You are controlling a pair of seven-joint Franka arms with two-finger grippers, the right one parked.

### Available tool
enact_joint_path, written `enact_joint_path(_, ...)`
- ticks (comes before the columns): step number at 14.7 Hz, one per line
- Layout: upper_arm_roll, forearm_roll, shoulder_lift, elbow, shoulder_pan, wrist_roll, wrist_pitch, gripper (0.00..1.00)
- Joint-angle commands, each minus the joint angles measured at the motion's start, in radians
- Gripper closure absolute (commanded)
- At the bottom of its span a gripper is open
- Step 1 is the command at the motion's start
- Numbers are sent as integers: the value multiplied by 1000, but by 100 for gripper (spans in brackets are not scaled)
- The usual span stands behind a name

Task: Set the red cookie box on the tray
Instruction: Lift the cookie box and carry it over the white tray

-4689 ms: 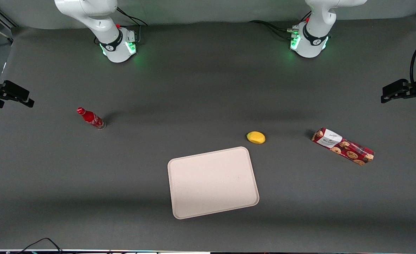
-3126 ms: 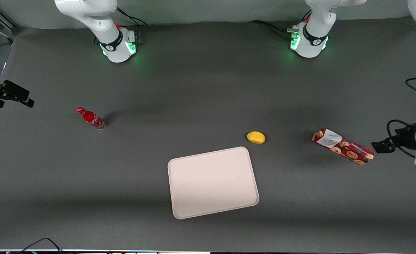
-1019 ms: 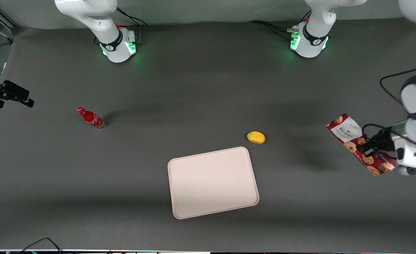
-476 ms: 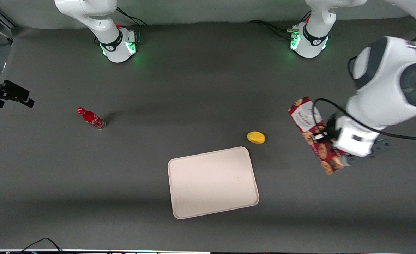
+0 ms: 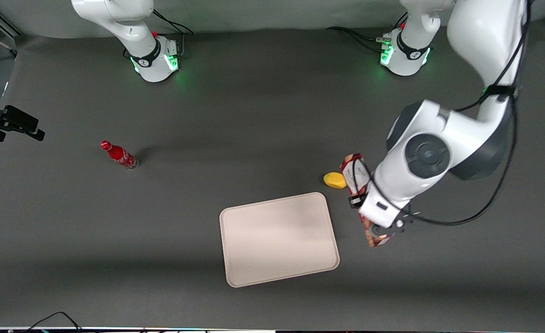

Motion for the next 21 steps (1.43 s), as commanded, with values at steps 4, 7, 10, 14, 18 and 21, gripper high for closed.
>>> enact_joint_path(4,-43,85,190,68,-39,-49,161,100)
enact_joint_path(7,-44,166,267,69,-44,-69,238,100)
enact_joint_path(10,-41,178,311,74,-45,-69,302,100)
enact_joint_path(14,-40,235,357,89,-52,-129,347,100)
enact_joint_path(18,-40,283,376,62,-67,-218,376,93)
enact_joint_path(21,-41,381,377,46,-75,-310,380,0)
